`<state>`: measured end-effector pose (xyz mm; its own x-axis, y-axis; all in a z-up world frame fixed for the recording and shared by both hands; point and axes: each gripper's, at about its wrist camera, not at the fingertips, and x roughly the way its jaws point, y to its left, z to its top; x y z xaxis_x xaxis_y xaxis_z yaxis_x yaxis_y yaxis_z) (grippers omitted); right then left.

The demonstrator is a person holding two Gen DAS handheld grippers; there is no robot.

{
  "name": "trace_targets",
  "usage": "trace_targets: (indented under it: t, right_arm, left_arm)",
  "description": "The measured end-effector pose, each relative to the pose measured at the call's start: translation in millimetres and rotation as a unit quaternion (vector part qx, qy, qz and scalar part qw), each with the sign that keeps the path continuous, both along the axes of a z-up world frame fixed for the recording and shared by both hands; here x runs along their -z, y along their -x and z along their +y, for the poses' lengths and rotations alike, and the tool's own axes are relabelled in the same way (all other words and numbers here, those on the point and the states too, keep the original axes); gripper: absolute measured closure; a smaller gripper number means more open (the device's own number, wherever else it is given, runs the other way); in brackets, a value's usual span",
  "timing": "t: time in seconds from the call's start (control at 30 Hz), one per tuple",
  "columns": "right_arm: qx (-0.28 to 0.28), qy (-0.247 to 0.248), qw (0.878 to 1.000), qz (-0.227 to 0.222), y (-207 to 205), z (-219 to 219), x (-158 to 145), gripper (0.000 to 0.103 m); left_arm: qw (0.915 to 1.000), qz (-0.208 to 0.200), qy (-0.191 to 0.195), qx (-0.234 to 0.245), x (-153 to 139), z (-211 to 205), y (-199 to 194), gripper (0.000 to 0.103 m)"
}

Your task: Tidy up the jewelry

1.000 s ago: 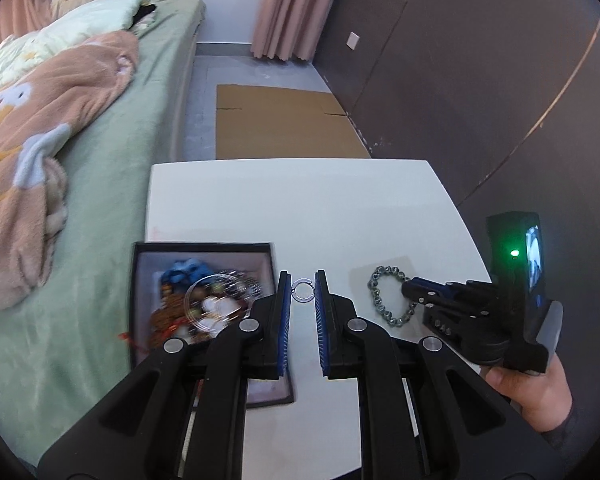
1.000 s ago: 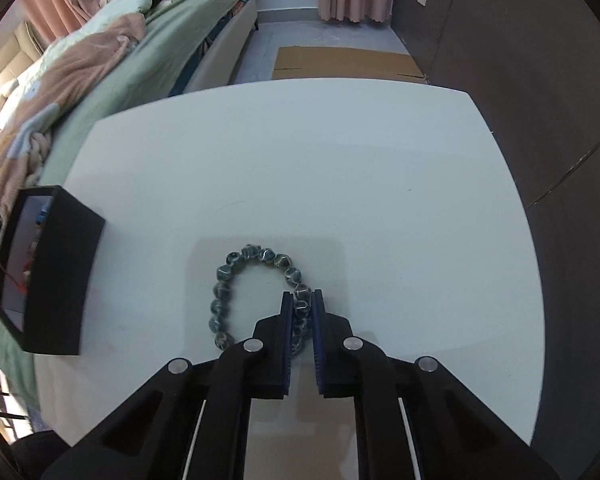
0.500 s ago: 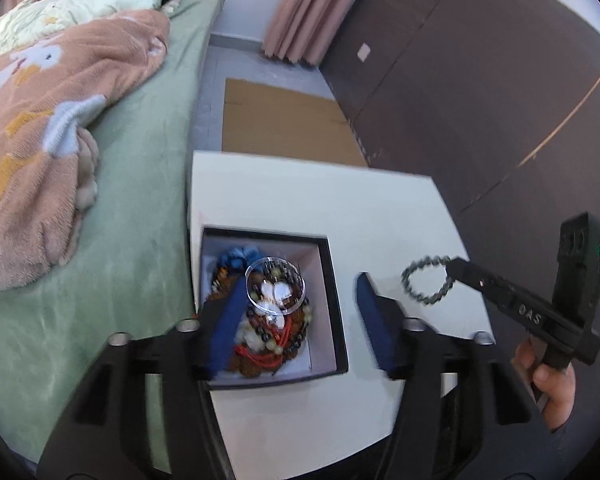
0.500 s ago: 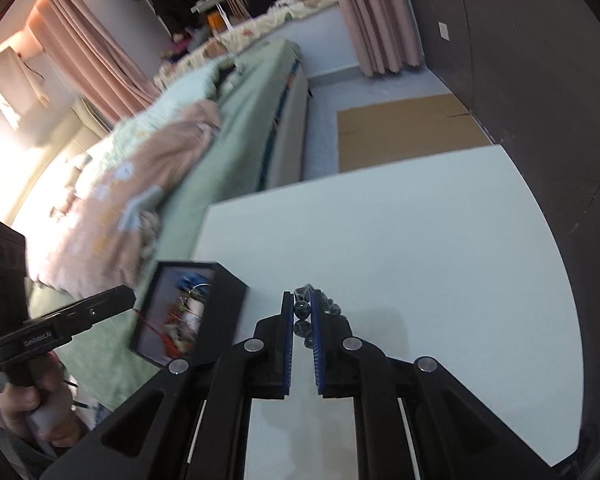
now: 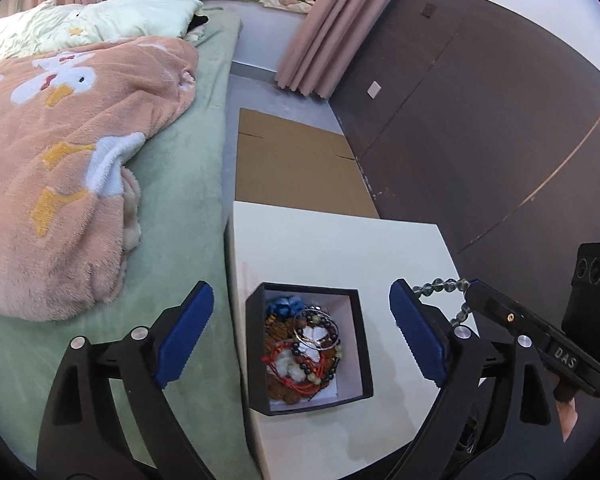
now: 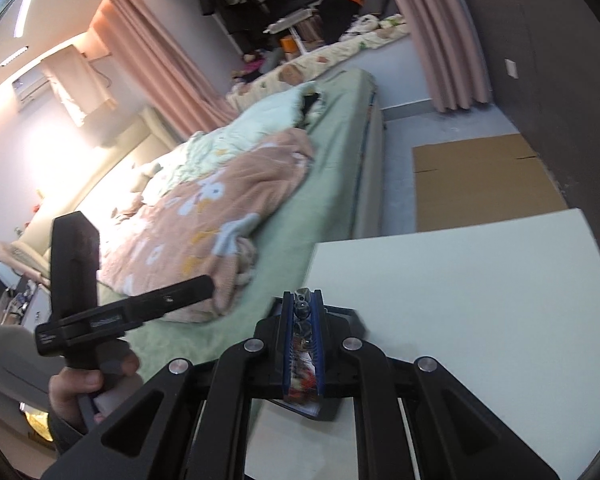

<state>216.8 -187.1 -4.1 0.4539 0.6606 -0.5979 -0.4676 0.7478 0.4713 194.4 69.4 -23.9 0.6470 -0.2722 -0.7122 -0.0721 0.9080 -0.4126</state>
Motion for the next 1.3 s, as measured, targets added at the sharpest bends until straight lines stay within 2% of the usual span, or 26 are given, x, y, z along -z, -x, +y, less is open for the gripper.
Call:
trace_targets:
  t: [0.1, 0.17, 0.23, 0.27, 0.4, 0.57, 0.77, 0.93, 1.3]
  right_arm:
    - [-0.006, 0.008, 1.0, -0.01, -1.0, 17.6, 0.6, 0.091]
    - [-0.025, 0.003, 1.0, 0.0, -4.1, 30.7, 5.8, 0.089]
    - [-0.035, 0.003, 0.999, 0.021, -6.9, 38.3, 14.0, 0.061]
    - [-0.026, 0.004, 1.0, 0.014, -5.7, 36.8, 13.8, 0.044]
    - [-0.013, 0.006, 1.0, 0.021, -7.9, 27.2, 14.0, 0.042]
    - [0.007, 0.034, 0.999, 0.025, -2.8, 7.9, 9.3, 0.041]
    - [0.025, 0.057, 0.998, 0.028, 8.6, -16.9, 0.1, 0.023]
    - [0.048, 0.069, 0.996, 0.012, 24.0, -40.5, -18.4, 0.008]
    - [0.075, 0.093, 0.993, -0.007, 72.1, -82.8, -45.2, 0.008]
  left_arm:
    - [0.9999, 0.001, 0.007, -0.009, 0.3, 9.4, -0.6, 0.013]
    - [0.9998, 0.002, 0.011, -0.018, 1.1, 16.4, 0.1, 0.013]
    - [0.9996, 0.002, 0.016, -0.025, 1.1, 23.0, 1.4, 0.013]
    - [0.9995, 0.002, 0.016, -0.028, 1.2, 25.6, 1.9, 0.012]
    - [0.9994, 0.003, 0.008, -0.034, -4.1, 27.8, 5.0, 0.012]
    - [0.9994, -0.008, -0.003, -0.032, -15.0, 17.8, 18.0, 0.005]
    - [0.9996, -0.003, -0.019, -0.02, -26.4, -3.0, 33.3, 0.005]
    - [0.998, -0.009, -0.062, -0.008, -41.5, -27.6, 53.9, 0.005]
    - [0.9932, -0.032, -0.112, 0.005, -73.1, -71.7, 112.0, 0.005]
